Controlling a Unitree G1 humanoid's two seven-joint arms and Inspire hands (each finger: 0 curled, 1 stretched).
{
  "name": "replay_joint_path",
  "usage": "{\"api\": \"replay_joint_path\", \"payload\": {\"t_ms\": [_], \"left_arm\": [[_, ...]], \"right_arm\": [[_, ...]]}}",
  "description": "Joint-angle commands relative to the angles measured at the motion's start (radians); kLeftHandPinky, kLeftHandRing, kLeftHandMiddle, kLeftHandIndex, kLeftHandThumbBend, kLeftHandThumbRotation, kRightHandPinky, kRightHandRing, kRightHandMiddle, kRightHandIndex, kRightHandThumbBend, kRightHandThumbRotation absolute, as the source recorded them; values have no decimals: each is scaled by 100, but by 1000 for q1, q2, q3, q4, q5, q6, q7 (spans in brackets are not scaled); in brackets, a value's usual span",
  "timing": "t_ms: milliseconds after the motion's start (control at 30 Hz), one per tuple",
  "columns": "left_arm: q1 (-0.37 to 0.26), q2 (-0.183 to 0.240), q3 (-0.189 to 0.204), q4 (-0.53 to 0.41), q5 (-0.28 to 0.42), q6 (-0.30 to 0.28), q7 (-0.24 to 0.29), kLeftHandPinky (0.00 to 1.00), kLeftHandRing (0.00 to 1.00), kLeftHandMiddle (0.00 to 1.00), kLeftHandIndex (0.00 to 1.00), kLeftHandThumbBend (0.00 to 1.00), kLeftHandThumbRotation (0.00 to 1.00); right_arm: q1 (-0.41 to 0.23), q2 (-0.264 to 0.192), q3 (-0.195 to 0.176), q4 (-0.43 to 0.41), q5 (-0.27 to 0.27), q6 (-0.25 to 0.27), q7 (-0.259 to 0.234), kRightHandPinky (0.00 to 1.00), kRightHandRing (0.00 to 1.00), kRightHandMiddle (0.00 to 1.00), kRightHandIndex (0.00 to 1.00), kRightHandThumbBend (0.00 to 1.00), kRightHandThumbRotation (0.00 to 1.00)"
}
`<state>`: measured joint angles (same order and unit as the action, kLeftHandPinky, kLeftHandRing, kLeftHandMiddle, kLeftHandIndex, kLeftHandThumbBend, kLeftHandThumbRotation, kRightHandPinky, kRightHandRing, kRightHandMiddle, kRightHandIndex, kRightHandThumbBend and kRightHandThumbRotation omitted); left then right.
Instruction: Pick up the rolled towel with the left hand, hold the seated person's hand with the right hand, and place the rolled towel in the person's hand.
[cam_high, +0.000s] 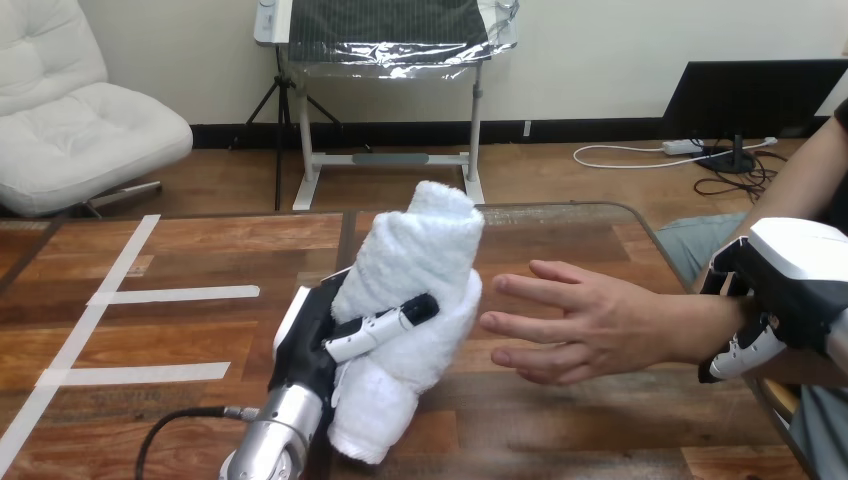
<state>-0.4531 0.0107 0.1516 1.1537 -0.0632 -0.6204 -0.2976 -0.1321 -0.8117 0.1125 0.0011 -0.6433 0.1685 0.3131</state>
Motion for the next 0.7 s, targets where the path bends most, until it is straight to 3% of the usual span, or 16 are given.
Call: {"api": "replay_joint_path", "payload": {"t_ms": [0, 667], "left_arm": [[-106, -14, -13, 3, 3, -14, -12, 43, 43, 46, 51, 100, 29], [-159, -51, -46, 14, 36, 10, 18, 43, 44, 46, 51, 100, 31]], "right_arm": [[-33, 24, -40, -41, 10, 8, -31, 36, 43, 50, 50, 82, 0], [-53, 25, -33, -37, 11, -11, -61, 33, 40, 47, 50, 84, 0]]}}
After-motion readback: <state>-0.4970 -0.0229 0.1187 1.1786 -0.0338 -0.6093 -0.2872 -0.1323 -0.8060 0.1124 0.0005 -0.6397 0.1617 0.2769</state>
